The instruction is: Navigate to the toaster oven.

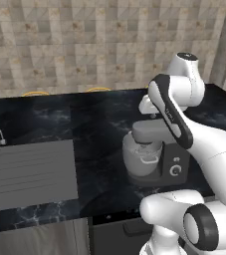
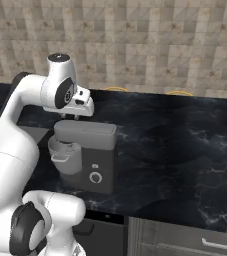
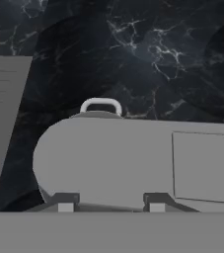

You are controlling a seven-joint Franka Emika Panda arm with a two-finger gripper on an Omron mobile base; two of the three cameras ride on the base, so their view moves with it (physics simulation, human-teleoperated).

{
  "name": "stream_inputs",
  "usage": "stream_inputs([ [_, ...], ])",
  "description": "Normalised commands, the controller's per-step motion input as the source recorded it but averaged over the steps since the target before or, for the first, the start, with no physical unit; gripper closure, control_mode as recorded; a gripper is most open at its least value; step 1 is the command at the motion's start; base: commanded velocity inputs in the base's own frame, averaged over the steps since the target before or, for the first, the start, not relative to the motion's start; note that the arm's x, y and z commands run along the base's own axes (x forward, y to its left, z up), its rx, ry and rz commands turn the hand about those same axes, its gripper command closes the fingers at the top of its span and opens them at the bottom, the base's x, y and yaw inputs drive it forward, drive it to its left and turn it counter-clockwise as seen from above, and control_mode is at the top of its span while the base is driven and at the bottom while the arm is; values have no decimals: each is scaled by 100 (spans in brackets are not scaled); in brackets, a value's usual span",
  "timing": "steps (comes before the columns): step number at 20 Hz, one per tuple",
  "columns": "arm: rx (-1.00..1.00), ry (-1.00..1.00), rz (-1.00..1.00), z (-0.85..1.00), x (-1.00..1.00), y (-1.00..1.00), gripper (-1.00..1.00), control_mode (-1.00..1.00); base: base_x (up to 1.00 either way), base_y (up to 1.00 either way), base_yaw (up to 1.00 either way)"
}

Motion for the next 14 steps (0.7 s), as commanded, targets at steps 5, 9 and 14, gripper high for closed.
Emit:
stream_inputs([
  [5, 0, 0, 0, 0, 0, 0, -100, 100, -10, 0, 0],
  [9, 0, 0, 0, 0, 0, 0, -100, 100, -67, 0, 0],
  [14, 0, 0, 0, 0, 0, 0, -100, 100, -5, 0, 0],
])
